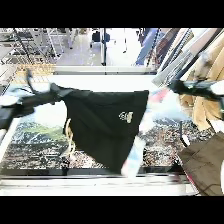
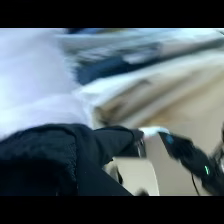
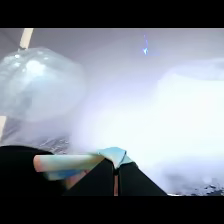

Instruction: Fold the clothes and pants, and hang the long-sleeved shirts on hangers.

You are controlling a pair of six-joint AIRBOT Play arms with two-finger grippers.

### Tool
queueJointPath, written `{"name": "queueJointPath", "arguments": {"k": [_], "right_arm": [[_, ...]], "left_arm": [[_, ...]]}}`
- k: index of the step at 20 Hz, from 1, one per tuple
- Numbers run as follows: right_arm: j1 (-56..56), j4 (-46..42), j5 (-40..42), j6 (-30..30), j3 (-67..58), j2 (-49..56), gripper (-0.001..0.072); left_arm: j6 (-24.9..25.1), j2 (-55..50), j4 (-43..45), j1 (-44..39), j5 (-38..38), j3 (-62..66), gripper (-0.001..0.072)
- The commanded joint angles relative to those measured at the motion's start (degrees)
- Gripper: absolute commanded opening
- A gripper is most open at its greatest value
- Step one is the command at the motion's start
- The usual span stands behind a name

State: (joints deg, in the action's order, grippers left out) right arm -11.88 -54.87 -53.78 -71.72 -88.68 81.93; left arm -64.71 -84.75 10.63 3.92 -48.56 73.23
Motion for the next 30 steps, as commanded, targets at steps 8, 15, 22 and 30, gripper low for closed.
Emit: {"name": "queueJointPath", "arguments": {"k": [8, 15, 22, 30], "right_arm": [[1.79, -0.98, -20.2, 0.33, -3.48, 3.89, 0.0014], [12.52, 0.02, -34.38, 0.2, 32.41, -15.45, 0.0015], [23.43, 2.86, -12.66, 0.37, 52.98, -19.06, 0.0479], [-4.13, 15.78, -6.71, 3.5, 59.36, -18.16, 0.071]], "left_arm": [[-2.19, -22.21, -11.15, 4.31, -7.67, 10.12, 0.0015], [-13.14, -22.43, 16.22, 11.74, -18.91, 10.12, 0.0015], [-13.09, -23.54, 22.34, 12.41, -19.61, 10.21, 0.0459], [8.2, -14.75, 2.86, 16.28, -24.7, 10.21, 0.0407]]}}
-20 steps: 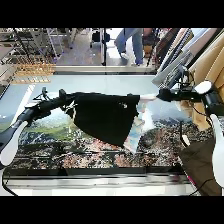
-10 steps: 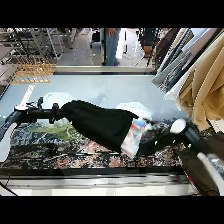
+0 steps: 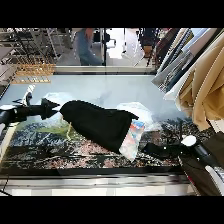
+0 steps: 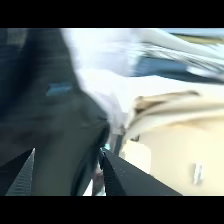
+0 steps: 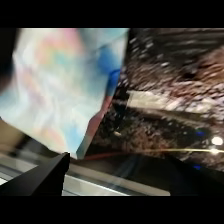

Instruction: Fold the clothes and pants, and hang the long-sleeved shirts on hangers.

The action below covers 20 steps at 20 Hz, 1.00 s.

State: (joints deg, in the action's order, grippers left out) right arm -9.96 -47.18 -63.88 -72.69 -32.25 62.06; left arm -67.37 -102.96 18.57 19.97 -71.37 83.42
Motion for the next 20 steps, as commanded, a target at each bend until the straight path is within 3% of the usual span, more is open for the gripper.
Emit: {"name": "queueJointPath", "arguments": {"k": [1, 2, 6, 10, 12, 13, 14, 15, 16, 17, 18, 20], "right_arm": [[-5.55, 11.67, 4.59, 7.13, 3.28, 3.67, 0.0711], [-4.66, 16.52, 6.05, 10.84, 3.32, 6.25, 0.0712], [0.11, 38.4, 8.81, 24.72, 1.92, 17.4, 0.0714], [7.19, 41.53, 9.25, 24.94, -8.0, 27.74, 0.0714], [10.16, 41.59, 9.29, 21.88, -15.1, 31.82, 0.0709], [11.39, 41.51, 9.51, 20.96, -18.69, 33.38, 0.0704], [12.33, 41.33, 9.68, 20.57, -21.79, 34.36, 0.0638], [13.0, 40.33, 10.36, 19.91, -24.68, 34.73, 0.0384], [13.33, 37.79, 10.8, 17.68, -26.95, 34.62, 0.009], [13.31, 32.83, 9.97, 13.92, -29.14, 34.16, 0.0016], [12.94, 25.29, 9.2, 9.42, -30.67, 32.94, 0.0015], [12.37, 1.11, 8.72, -2.1, -31.78, 27.08, 0.0014]], "left_arm": [[15.26, 4.76, -4.83, -0.63, -1.9, 0.02, 0.0395], [18.21, 5.64, -4.87, -1.6, -2.12, 0.02, 0.0343], [20.06, 6.47, -3.06, -6.8, -4.28, 0.02, 0.0342], [19.61, 6.47, 5.44, -13.18, -7.43, 0.02, 0.0342], [17.09, 6.49, 8.37, -16.11, -8.22, 0.02, 0.0334], [15.98, 6.49, 9.64, -17.55, -8.2, 0.02, 0.0262], [15.63, 6.47, 10.23, -18.86, -8.15, 0.02, 0.0215], [15.15, 6.47, 10.49, -19.93, -8.07, 0.02, 0.0167], [14.82, 6.47, 11.37, -20.98, -7.69, 0.02, 0.0023], [14.78, 6.45, 13.09, -21.81, -6.84, 0.02, 0.0016], [13.27, 6.29, 15.82, -22.58, -5.81, 0.02, 0.0016], [11.17, 5.77, 21.53, -23.78, -4.28, 0.0, 0.0015]]}}
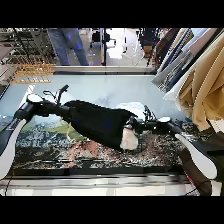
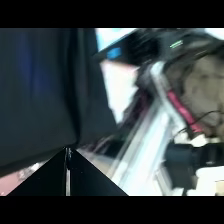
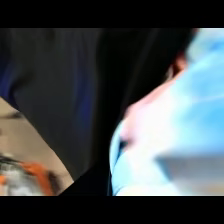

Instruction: Fold the clothes and pants, and hang the long-sleeved shirts on hangers.

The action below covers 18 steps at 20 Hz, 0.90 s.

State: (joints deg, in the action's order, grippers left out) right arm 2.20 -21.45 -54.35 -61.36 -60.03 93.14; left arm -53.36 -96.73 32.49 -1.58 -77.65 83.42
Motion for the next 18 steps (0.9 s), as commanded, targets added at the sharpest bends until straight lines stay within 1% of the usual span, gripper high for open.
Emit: {"name": "queueJointPath", "arguments": {"k": [1, 2, 3, 4, 5, 7, 9, 11, 13, 14, 16, 18], "right_arm": [[-0.11, -38.75, -2.93, -19.45, -4.0, -8.09, 0.0014], [-0.59, -50.27, -6.19, -24.09, -4.02, -11.82, 0.0014], [-1.4, -59.32, -9.7, -26.93, -4.02, -15.58, 0.0014], [-2.58, -63.28, -12.22, -27.26, -4.02, -18.69, 0.0014], [-3.87, -64.3, -13.86, -27.26, -4.04, -21.51, 0.0013], [-4.81, -64.08, -13.7, -27.8, -4.46, -25.18, 0.0013], [-2.97, -59.54, -13.38, -27.85, -7.72, -25.29, 0.0013], [1.81, -55.98, -10.19, -28.35, -12.39, -23.26, 0.0013], [8.31, -55.39, -6.34, -31.34, -18.01, -19.04, 0.0013], [11.26, -55.3, -5.11, -32.92, -20.87, -16.06, 0.0013], [17.05, -55.01, -3.76, -34.71, -26.71, -8.31, 0.0014], [21.99, -53.2, -2.82, -35.12, -32.13, 0.66, 0.0015]], "left_arm": [[-2.82, -0.87, 9.77, -2.78, 2.23, 0.0, 0.0016], [-2.82, -1.44, 11.21, -3.37, 2.84, 0.0, 0.0016], [-2.84, -2.16, 11.69, -3.93, 4.2, 0.0, 0.0015], [-2.84, -2.93, 11.39, -4.55, 5.88, 0.0, 0.0016], [-2.86, -3.78, 10.91, -5.33, 8.26, 0.0, 0.0015], [-3.45, -5.62, 10.75, -7.1, 12.63, 0.0, 0.0015], [-3.15, -7.87, 7.87, -9.18, 15.15, 0.02, 0.0016], [-0.07, -9.77, 1.79, -11.08, 16.44, 0.02, 0.0016], [1.33, -10.34, -2.08, -11.82, 17.25, 0.04, 0.0015], [1.29, -9.97, -1.99, -11.72, 16.98, 0.04, 0.0015], [0.22, -7.65, 2.4, -10.08, 15.28, 0.04, 0.0014], [-4.42, -3.32, 8.63, -7.26, 11.8, 0.04, 0.0014]]}}
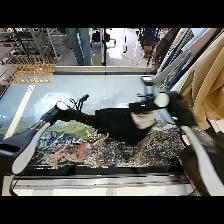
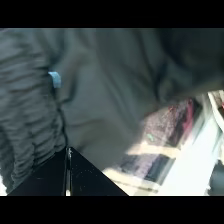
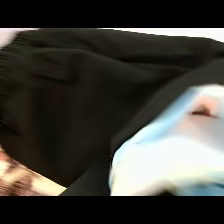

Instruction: Fold the clothes and pants, and hang the long-sleeved shirts on hangers.

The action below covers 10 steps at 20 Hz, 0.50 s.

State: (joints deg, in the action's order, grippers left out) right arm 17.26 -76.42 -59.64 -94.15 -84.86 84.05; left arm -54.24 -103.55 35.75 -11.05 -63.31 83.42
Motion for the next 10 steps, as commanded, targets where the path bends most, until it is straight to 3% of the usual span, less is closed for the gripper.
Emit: {"name": "queueJointPath", "arguments": {"k": [1, 3, 4, 5, 7, 10], "right_arm": [[9.05, 3.98, 2.36, -2.34, -10.08, 14.49, 0.0016], [12.31, 7.23, 0.83, -1.73, -15.19, 22.18, 0.005], [13.2, 7.87, -1.53, -1.05, -18.03, 24.57, 0.026], [13.33, 7.02, -3.91, -0.22, -20.61, 25.18, 0.0422], [11.19, 1.77, -9.09, 0.48, -26.75, 22.91, 0.0469], [1.95, -1.86, -14.73, 1.6, -30.88, 14.23, 0.0478]], "left_arm": [[-5.88, 5.88, 7.69, 3.91, -4.83, 0.04, 0.0015], [-8.74, 10.75, 9.73, 8.0, -10.43, 0.04, 0.0015], [-8.87, 12.68, 9.7, 9.88, -12.76, 0.04, 0.0015], [-8.87, 14.34, 9.73, 11.58, -14.36, 0.04, 0.0015], [-8.94, 16.85, 9.68, 14.12, -15.43, 0.04, 0.0015], [-9.68, 18.03, 9.05, 14.05, -14.73, 0.04, 0.0015]]}}
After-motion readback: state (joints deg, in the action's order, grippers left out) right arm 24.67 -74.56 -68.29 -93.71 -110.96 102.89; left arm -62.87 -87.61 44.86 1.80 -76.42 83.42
